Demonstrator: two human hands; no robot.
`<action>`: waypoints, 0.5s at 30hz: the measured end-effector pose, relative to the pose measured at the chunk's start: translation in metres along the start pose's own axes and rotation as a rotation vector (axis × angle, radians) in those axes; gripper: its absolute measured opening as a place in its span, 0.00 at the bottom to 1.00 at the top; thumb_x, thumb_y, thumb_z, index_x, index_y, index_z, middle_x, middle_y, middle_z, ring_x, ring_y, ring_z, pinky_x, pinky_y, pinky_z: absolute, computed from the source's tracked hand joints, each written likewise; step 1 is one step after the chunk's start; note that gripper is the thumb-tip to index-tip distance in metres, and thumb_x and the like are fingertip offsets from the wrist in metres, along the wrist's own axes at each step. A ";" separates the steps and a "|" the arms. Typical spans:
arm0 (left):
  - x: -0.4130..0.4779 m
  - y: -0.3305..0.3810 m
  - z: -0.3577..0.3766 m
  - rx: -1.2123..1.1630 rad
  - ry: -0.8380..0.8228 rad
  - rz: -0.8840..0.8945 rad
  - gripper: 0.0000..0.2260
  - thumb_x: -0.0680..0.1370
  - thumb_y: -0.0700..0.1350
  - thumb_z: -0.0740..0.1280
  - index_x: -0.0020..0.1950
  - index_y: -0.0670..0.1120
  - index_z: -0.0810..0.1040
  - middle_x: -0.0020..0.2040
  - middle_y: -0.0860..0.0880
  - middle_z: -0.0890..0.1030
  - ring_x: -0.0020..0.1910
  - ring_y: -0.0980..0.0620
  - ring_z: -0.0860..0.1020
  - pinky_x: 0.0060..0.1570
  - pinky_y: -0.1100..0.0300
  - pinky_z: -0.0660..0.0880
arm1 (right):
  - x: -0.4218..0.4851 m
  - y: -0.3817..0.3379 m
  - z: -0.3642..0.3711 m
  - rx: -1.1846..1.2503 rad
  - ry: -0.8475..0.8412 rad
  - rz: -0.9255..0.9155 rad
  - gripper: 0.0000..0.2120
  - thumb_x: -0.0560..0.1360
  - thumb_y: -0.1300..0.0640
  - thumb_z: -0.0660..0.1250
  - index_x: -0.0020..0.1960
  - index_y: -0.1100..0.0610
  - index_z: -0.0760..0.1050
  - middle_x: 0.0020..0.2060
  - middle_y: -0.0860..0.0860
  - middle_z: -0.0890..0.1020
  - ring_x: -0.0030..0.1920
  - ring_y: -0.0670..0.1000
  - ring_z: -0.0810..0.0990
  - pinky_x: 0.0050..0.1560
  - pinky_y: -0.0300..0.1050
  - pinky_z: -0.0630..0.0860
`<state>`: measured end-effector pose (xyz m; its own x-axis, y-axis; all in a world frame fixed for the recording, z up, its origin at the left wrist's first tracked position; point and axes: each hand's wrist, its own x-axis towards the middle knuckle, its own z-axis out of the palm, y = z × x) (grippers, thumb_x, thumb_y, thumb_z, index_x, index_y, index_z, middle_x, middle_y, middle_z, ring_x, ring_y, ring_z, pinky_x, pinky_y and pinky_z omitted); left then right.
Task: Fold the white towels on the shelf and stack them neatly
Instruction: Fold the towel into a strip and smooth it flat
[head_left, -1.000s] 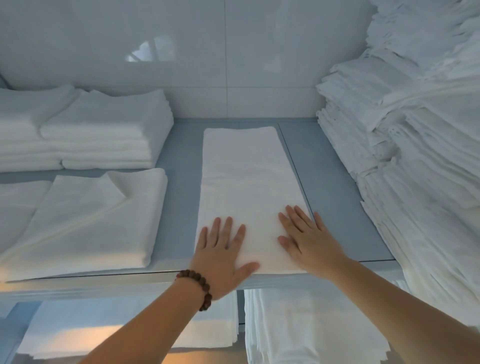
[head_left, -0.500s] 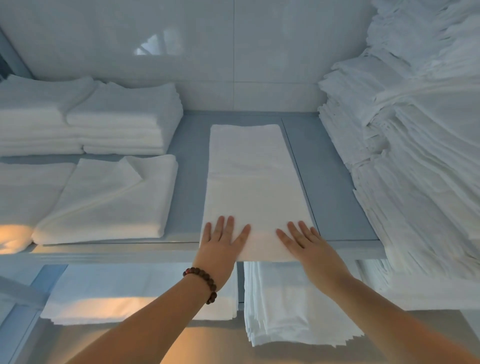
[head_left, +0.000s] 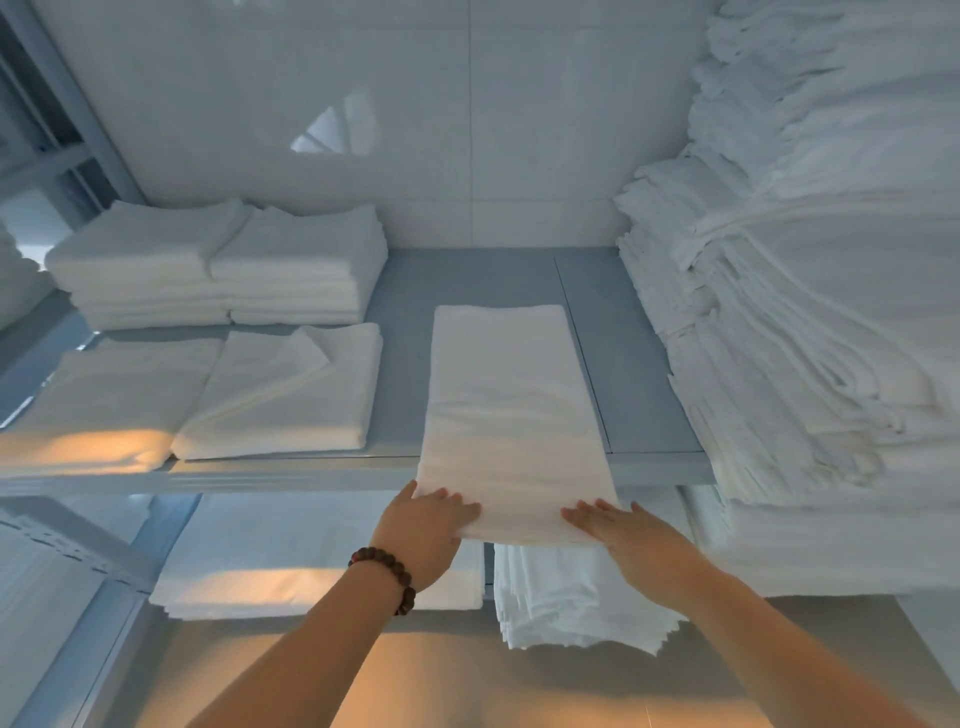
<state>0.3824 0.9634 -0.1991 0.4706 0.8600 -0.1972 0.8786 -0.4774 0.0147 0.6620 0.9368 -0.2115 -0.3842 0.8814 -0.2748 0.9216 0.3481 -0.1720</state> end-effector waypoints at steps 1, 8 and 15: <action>-0.008 0.001 -0.006 -0.050 0.030 -0.008 0.20 0.79 0.44 0.53 0.71 0.57 0.64 0.65 0.55 0.73 0.64 0.54 0.69 0.71 0.55 0.57 | -0.010 -0.004 -0.004 0.060 0.023 -0.004 0.35 0.78 0.72 0.47 0.75 0.42 0.49 0.75 0.40 0.54 0.75 0.41 0.51 0.74 0.42 0.43; -0.058 0.009 -0.066 -0.318 0.121 -0.104 0.14 0.77 0.48 0.61 0.59 0.61 0.78 0.53 0.56 0.82 0.51 0.53 0.78 0.51 0.59 0.75 | -0.063 -0.024 -0.066 0.420 0.110 0.040 0.17 0.79 0.56 0.61 0.62 0.38 0.74 0.53 0.40 0.81 0.49 0.39 0.79 0.51 0.33 0.73; -0.077 0.006 -0.135 -0.421 0.087 -0.074 0.06 0.74 0.51 0.68 0.47 0.54 0.84 0.40 0.56 0.82 0.39 0.57 0.78 0.42 0.60 0.76 | -0.082 -0.031 -0.145 0.431 0.022 0.010 0.05 0.75 0.50 0.67 0.49 0.41 0.74 0.44 0.42 0.79 0.44 0.45 0.78 0.47 0.43 0.74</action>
<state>0.3620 0.9186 -0.0519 0.3948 0.9095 -0.1301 0.8581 -0.3144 0.4060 0.6726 0.9003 -0.0461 -0.3697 0.8923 -0.2592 0.8157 0.1781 -0.5504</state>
